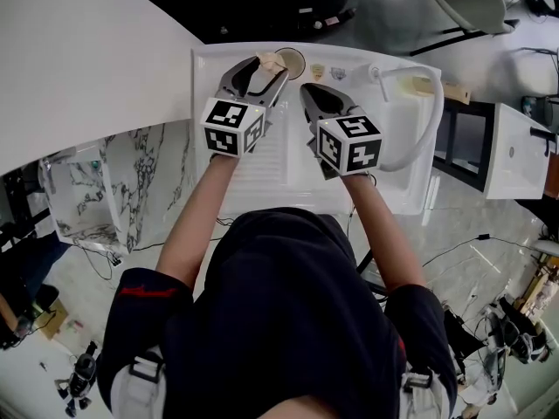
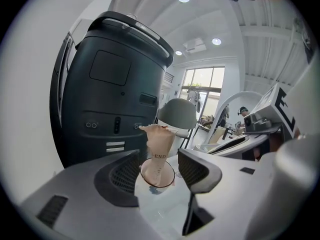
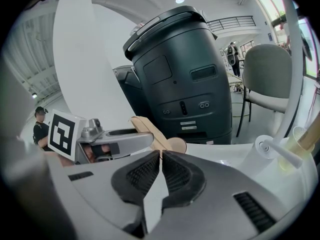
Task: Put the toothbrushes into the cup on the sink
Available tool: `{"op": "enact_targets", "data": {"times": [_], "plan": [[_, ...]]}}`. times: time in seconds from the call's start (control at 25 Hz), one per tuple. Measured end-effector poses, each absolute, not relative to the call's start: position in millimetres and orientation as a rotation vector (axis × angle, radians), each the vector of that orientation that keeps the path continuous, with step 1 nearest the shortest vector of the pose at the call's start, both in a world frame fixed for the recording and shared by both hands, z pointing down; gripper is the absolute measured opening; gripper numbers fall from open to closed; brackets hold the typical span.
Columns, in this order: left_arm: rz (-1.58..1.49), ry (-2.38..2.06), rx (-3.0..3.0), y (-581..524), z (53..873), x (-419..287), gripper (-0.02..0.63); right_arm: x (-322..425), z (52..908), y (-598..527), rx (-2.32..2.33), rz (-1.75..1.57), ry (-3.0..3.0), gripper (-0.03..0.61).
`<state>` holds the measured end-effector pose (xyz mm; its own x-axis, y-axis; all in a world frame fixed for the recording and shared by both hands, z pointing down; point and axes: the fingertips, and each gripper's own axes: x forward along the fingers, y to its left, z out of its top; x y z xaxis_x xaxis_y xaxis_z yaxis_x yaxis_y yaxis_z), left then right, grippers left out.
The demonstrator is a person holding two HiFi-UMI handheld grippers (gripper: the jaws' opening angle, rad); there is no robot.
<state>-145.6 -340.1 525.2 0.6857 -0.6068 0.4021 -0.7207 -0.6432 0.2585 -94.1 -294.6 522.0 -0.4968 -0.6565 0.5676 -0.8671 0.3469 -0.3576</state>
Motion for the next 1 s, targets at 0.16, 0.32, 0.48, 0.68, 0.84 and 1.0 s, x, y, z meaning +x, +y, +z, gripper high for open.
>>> {"op": "enact_targets", "data": {"times": [0.16, 0.32, 0.48, 0.68, 0.84, 1.0], "plan": [[0.393, -1.043, 2.496, -339, 525, -148, 0.238, -94, 521, -295, 1.356, 0.912, -2.292, 0.041], [0.39, -1.037, 2.49, -336, 524, -150, 0.238, -94, 519, -295, 1.356, 0.91, -2.293, 0.041], [0.386, -1.032, 2.489, -331, 523, -152, 0.238, -96, 516, -294, 1.354, 0.905, -2.3, 0.041], [0.39, -1.034, 2.493, -324, 520, -156, 0.238, -98, 511, -292, 1.355, 0.896, -2.311, 0.041], [0.394, -1.038, 2.492, -318, 518, -160, 0.238, -101, 507, -289, 1.359, 0.887, -2.32, 0.041], [0.392, -1.048, 2.5, -312, 513, -164, 0.238, -102, 502, -284, 1.366, 0.875, -2.327, 0.04]]}}
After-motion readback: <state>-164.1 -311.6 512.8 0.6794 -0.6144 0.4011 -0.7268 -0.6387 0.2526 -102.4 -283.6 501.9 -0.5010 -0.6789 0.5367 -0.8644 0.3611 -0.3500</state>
